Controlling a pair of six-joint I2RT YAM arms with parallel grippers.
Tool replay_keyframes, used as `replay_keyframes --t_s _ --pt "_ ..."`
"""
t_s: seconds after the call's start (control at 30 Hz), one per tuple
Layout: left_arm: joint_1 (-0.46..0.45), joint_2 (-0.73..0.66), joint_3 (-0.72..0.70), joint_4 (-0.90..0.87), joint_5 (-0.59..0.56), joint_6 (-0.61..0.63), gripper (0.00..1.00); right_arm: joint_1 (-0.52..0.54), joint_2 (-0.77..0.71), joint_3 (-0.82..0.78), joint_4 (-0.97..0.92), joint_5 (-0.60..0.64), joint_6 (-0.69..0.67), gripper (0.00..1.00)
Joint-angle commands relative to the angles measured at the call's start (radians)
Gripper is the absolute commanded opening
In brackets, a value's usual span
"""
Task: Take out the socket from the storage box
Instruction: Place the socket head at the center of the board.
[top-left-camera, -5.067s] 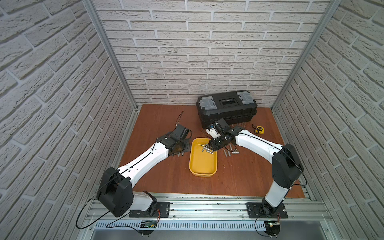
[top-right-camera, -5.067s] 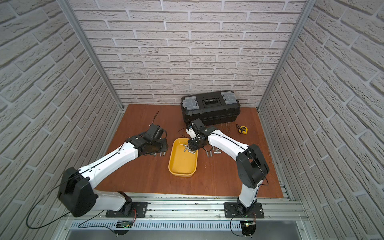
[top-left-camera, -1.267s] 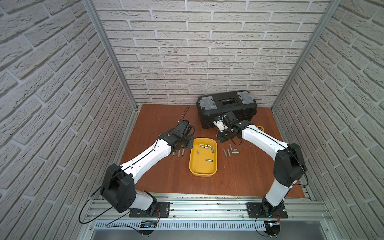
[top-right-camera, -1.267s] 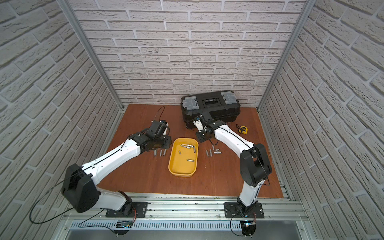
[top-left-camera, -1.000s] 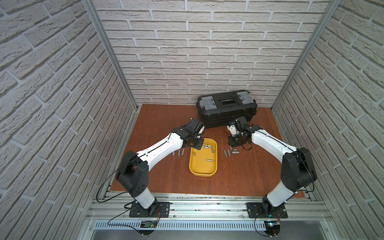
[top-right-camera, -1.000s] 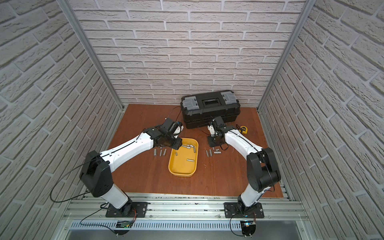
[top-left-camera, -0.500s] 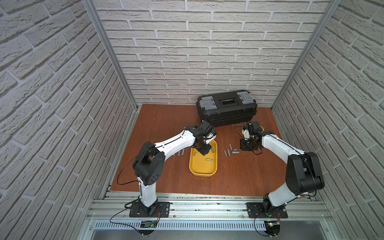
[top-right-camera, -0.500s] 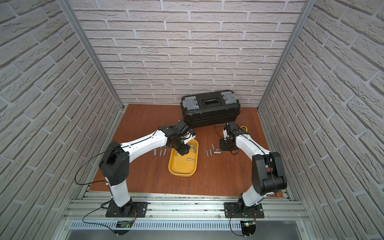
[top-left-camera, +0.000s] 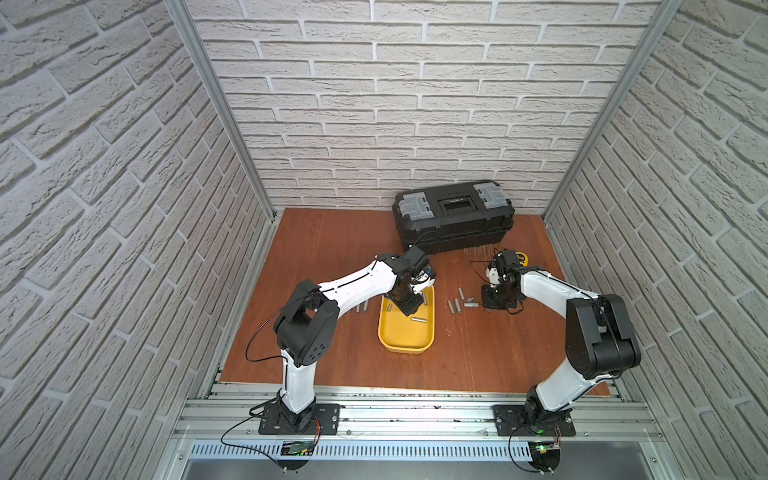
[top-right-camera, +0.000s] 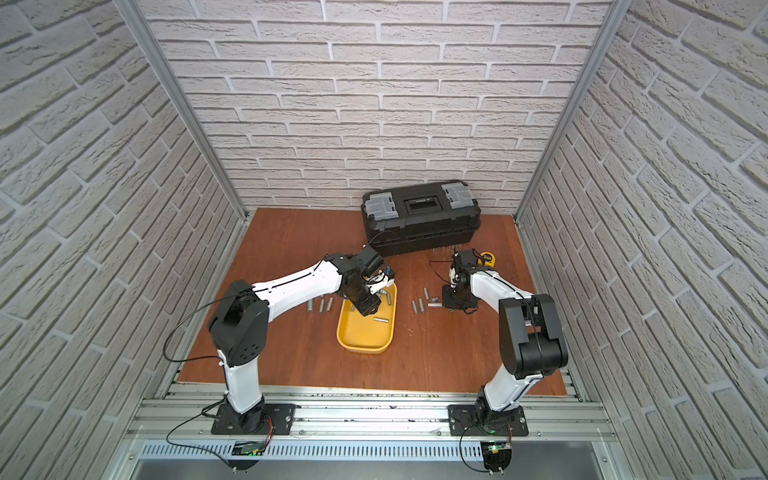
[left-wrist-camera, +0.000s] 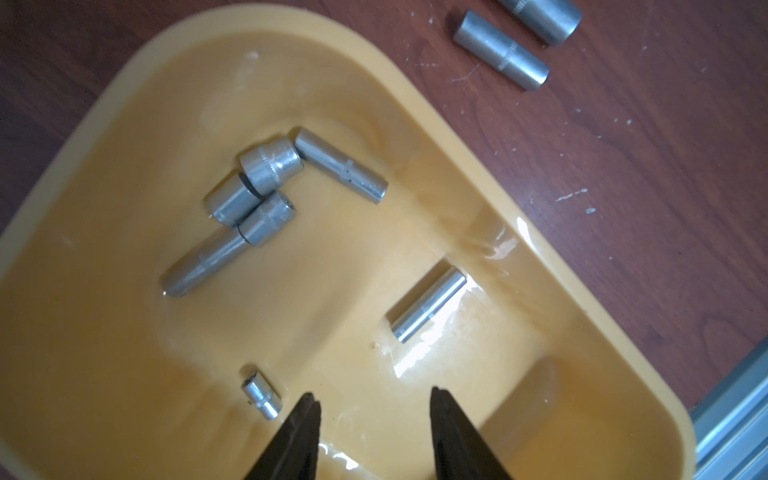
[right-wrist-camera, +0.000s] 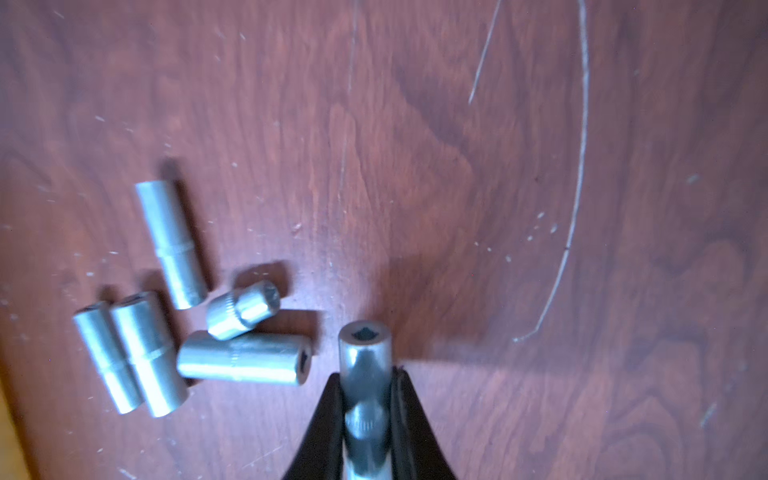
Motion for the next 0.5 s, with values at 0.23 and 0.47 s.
replay_keyframes --t_s 0.23,0.47 --pt "-0.013 0.014 -0.007 -0.018 0.002 0.025 0.48 -0.006 0.052 -0.024 0.030 0.021 0.005 0.20" --pt "-0.019 0.020 -0.008 -0.029 -0.008 0.039 0.48 -0.006 -0.005 -0.004 -0.001 0.032 0.002 0.36"
